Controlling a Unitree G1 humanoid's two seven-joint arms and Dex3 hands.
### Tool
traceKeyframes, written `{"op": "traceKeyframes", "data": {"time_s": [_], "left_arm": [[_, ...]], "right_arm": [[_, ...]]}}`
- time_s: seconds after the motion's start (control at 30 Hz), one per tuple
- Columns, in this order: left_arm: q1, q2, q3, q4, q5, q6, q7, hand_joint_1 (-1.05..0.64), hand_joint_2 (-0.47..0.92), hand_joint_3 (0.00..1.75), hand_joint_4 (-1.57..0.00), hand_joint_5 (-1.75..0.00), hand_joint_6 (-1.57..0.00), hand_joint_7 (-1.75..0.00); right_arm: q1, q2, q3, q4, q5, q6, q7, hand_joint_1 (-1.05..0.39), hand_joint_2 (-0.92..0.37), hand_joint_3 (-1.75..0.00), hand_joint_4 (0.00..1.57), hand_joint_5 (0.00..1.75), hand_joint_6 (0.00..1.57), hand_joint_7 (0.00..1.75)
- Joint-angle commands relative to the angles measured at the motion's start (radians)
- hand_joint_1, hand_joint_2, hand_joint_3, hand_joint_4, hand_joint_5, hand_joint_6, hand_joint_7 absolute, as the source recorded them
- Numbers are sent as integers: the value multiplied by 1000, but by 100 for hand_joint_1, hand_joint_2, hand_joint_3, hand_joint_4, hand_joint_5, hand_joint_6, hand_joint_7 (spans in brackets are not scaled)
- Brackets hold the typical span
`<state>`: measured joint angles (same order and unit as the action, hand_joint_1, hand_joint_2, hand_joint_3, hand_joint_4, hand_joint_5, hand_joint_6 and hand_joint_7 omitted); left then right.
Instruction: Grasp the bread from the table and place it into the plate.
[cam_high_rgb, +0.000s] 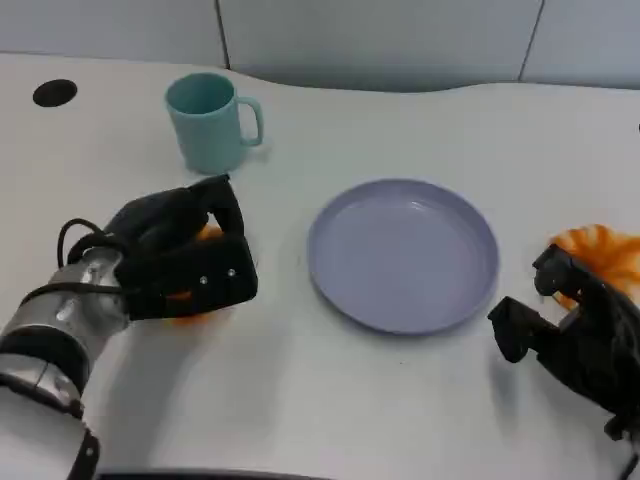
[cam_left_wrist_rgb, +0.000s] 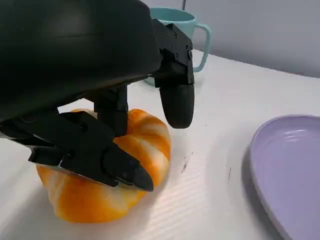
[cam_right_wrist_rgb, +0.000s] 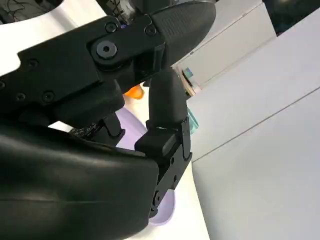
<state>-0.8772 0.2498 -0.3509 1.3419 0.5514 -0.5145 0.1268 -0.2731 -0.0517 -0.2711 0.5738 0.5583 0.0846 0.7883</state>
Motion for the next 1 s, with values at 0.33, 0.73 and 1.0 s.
{"op": "traceKeyframes", "data": {"time_s": [0.33,0.73,1.0], "left_arm": [[30,7,117,-104,-143,-307,1,12,84,2,-94,-175,-71,-175],[-16,-54,128,-185,-197,-457,-80,13,82,1,-111,-175,-85,-175],[-97,-140,68,-170,-104,-488,11,14,77,0,-113,-175,-87,-175]], "right_arm": [[-1,-18,-13,10,4,0,10,-41,-88,0,89,175,63,175],[5,-9,-8,0,-4,-16,0,-41,-88,0,90,175,64,175],[12,2,-2,-25,-4,-22,-11,-40,-89,-1,92,175,66,175]]}}
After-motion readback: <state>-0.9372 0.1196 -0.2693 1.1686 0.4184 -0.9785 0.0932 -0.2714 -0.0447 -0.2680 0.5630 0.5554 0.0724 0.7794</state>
